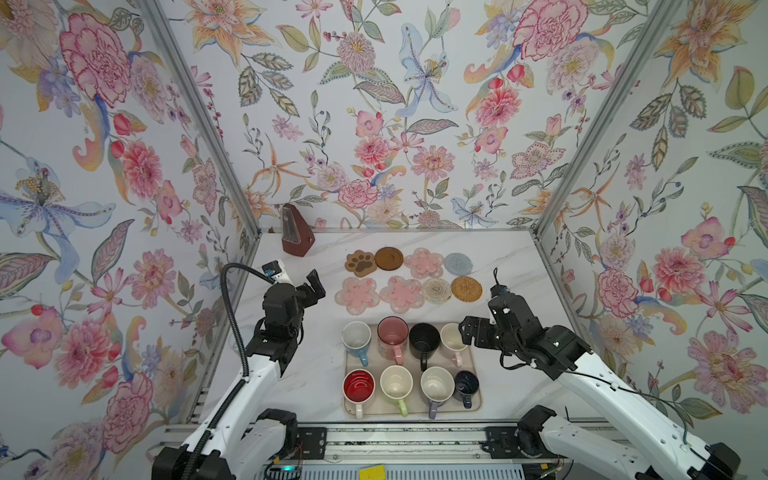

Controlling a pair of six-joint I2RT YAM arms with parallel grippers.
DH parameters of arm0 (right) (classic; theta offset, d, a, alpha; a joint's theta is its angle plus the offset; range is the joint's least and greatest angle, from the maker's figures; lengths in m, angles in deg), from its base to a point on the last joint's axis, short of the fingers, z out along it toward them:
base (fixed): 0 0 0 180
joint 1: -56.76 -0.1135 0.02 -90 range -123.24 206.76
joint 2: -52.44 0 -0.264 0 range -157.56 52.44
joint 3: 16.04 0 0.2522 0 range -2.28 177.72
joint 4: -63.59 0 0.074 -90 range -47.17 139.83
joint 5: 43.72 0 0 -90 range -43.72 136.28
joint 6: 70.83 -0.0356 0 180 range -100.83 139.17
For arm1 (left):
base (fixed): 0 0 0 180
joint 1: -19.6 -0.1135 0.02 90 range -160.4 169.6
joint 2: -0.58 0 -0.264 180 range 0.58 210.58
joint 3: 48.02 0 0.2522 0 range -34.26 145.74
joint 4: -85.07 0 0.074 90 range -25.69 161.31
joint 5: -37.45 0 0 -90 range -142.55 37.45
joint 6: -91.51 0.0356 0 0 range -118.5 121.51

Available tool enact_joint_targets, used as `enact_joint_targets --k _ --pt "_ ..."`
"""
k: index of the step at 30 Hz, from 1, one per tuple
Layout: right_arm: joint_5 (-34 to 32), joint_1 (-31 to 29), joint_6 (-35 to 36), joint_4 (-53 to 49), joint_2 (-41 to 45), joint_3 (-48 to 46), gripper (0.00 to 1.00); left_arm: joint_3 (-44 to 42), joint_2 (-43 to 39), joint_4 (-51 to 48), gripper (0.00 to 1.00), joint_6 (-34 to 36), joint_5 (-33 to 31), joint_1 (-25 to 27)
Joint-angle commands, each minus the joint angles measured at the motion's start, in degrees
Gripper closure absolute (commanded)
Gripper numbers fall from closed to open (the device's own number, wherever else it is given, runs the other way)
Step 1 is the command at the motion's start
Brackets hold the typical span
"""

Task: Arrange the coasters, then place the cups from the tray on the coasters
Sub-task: 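Grasp the navy mug with the right gripper while the left arm draws back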

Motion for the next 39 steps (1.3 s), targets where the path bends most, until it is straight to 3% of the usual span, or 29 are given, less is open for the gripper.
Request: enact_joint_targets --k 1,11,17,23,39 --pt "-5.6 -7.15 -9.85 -10.17 3.21 -1.05 0.06 0.48 -1.83 -1.8 0.01 1.95 -1.26 -0.93" --pt "-8.42 -30.05 -28.81 -19.22 10.73 -8.06 0.17 -0.94 -6.68 -4.66 0.01 2.2 -1.35 -1.36" --pt "-8.98 -37.07 -30.75 -14.53 8.62 -11.22 0.24 -2.67 -8.97 -4.51 0.01 1.41 -1.96 -1.56" --pt "-7.86 -40.42 -32.74 -9.85 5.93 -13.85 0.39 -3.26 -8.44 -4.25 0.01 1.06 -1.46 -1.78" --pt "-9.15 -41.24 -33.97 -7.99 0.57 -17.5 0.57 -3.51 -7.37 -2.99 0.01 0.33 -0.83 -2.11"
